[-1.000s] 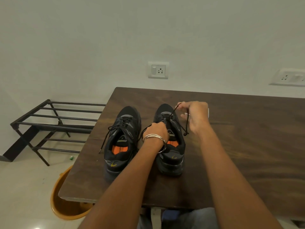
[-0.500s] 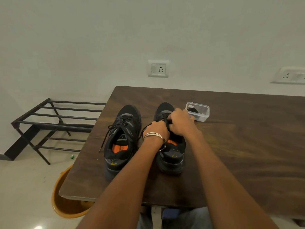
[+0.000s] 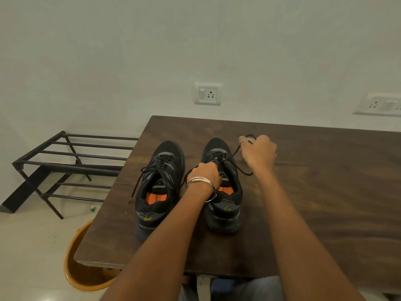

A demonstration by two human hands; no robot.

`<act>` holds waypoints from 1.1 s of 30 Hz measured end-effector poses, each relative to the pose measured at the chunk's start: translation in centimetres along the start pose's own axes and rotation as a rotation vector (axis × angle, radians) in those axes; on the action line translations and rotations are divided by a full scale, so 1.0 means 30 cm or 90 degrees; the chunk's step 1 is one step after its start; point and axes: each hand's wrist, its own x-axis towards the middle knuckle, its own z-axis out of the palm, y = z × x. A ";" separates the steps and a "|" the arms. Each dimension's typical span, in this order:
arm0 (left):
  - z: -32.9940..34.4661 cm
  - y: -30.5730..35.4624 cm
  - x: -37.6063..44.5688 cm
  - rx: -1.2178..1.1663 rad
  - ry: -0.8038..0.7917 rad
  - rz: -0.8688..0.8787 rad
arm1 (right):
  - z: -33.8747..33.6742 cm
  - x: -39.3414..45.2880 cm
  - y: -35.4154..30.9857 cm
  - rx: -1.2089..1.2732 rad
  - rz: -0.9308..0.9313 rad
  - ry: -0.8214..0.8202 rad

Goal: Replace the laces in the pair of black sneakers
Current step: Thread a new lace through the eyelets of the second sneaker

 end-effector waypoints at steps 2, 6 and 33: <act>-0.001 0.000 0.001 -0.004 -0.003 -0.004 | 0.018 -0.011 -0.001 -0.264 -0.083 0.048; 0.001 0.000 -0.002 -0.006 -0.007 -0.010 | 0.066 -0.008 -0.009 -0.379 -0.266 -0.090; -0.015 -0.003 0.001 0.017 -0.021 -0.014 | -0.015 0.027 0.065 -0.044 0.100 -0.064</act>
